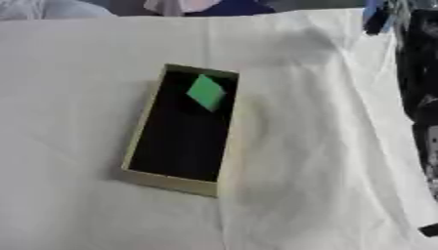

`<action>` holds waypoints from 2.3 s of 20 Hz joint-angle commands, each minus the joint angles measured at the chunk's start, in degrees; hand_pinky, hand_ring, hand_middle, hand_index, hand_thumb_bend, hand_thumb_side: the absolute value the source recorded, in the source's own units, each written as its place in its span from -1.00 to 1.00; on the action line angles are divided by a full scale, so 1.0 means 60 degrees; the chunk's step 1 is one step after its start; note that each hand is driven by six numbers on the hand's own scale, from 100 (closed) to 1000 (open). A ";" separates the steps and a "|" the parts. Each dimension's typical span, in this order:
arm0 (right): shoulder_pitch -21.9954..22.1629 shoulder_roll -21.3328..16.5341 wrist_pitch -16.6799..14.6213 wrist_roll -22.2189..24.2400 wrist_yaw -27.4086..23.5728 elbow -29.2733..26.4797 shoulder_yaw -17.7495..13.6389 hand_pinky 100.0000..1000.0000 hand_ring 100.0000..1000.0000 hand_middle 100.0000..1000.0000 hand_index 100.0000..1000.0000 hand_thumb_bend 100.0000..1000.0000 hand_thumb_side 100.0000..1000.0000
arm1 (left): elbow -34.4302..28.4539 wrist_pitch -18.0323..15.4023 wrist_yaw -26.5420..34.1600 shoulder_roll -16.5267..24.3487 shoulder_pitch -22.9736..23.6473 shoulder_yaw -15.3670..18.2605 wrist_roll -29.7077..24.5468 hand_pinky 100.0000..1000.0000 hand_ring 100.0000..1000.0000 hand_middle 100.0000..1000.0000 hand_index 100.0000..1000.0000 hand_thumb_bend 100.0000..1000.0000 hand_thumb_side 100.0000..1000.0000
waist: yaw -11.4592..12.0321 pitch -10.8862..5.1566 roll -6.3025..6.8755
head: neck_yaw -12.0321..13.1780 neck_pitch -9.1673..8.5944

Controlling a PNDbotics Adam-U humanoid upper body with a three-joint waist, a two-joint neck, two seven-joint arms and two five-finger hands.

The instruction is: Pick up objects on the table and place them in the box.

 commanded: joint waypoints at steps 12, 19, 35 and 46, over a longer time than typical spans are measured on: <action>0.1168 -0.0365 -0.1973 -0.0022 -0.1940 -0.3256 0.3072 0.27 0.05 -0.22 0.09 -1.00 -1.00 | -0.0192 -0.0013 -0.0010 0.0318 -0.0056 0.0133 0.0002 0.40 0.53 0.48 0.73 -0.59 0.79 | 0.0014 -0.0322 -0.0235 | 0.0087 0.0052; 0.2118 -0.0953 -0.3356 -0.1033 -0.3323 -0.4781 0.4742 0.26 0.02 -0.23 0.09 -1.00 -1.00 | -0.0192 -0.0015 -0.0019 0.0380 0.0003 0.0134 0.0013 0.40 0.53 0.48 0.73 -0.59 0.78 | -0.0062 -0.0473 -0.0257 | 0.0180 0.0052; 0.1498 -0.2266 -0.5958 0.1467 -1.1935 -0.4802 0.5572 0.24 -0.04 -0.27 0.05 -1.00 -1.00 | -0.0192 0.0020 -0.0030 0.0493 0.0112 0.0115 0.0043 0.40 0.53 0.48 0.73 -0.57 0.76 | -0.0102 -0.0784 -0.0416 | 0.0225 0.0052; 0.0729 -0.0959 -0.6196 0.1249 -1.1583 -0.4431 0.6077 0.23 -0.05 -0.29 0.02 -1.00 -1.00 | -0.0192 0.0032 0.0032 0.0447 0.0073 0.0064 -0.0009 0.40 0.53 0.48 0.73 -0.57 0.75 | -0.0037 -0.0852 -0.0388 | 0.0099 0.0052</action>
